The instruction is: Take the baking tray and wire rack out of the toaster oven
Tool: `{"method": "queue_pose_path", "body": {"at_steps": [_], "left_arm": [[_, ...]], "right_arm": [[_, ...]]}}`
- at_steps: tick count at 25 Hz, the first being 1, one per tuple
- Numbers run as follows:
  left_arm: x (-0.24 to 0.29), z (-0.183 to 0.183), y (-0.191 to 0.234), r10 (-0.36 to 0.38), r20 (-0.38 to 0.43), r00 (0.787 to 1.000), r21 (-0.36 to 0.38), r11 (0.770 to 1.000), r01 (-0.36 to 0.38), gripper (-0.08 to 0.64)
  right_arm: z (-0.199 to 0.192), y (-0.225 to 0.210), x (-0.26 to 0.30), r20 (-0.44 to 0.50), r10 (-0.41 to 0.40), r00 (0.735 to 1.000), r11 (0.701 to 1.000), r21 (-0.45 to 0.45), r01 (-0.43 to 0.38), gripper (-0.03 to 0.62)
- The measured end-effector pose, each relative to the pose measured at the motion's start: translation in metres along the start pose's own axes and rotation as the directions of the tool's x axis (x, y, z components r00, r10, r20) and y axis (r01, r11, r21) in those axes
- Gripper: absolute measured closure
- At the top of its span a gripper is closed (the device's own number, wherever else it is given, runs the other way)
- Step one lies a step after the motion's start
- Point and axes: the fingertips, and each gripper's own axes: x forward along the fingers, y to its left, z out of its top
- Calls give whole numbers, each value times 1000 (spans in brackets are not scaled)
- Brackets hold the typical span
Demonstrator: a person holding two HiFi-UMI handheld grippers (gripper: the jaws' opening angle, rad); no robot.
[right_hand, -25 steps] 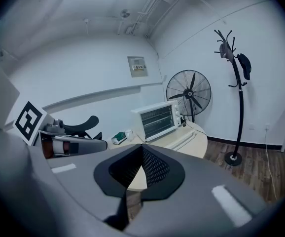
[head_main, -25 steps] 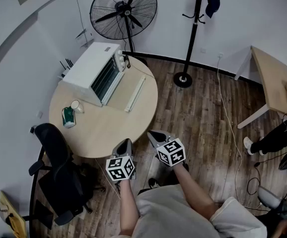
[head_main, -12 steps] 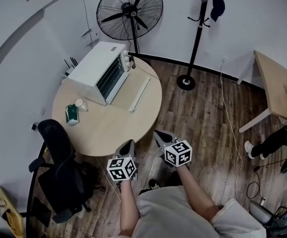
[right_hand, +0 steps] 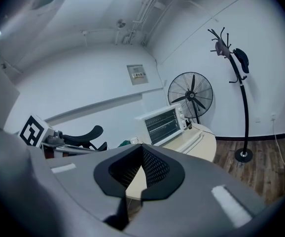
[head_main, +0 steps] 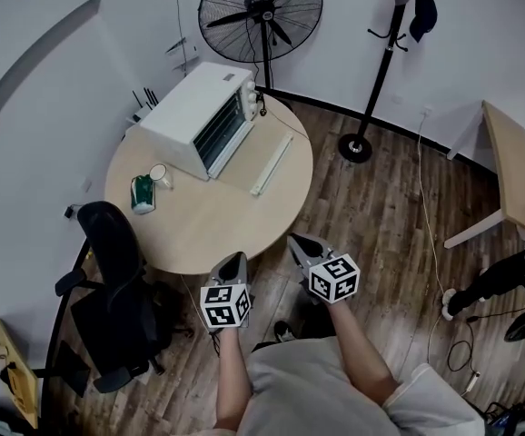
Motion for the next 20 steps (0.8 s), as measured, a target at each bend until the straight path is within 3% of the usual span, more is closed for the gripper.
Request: {"method": "queue_pose_path", "body": {"at_steps": [8,11,20], "left_arm": [[19,-11,25,28,-32,999,-35,999,-29,504],[36,-2,34,32,-6,999,-61,998,-32,503],[136,50,61,71,7,997,-128,989,-69,503]], "right_arm": [[-5,-43,28,-11,-20,1000,996,87,21,592],[0,-52,57,-16,33,999,992,119,-31,592],[41,-93,167,-86,208,974,977,61,-203,592]]}}
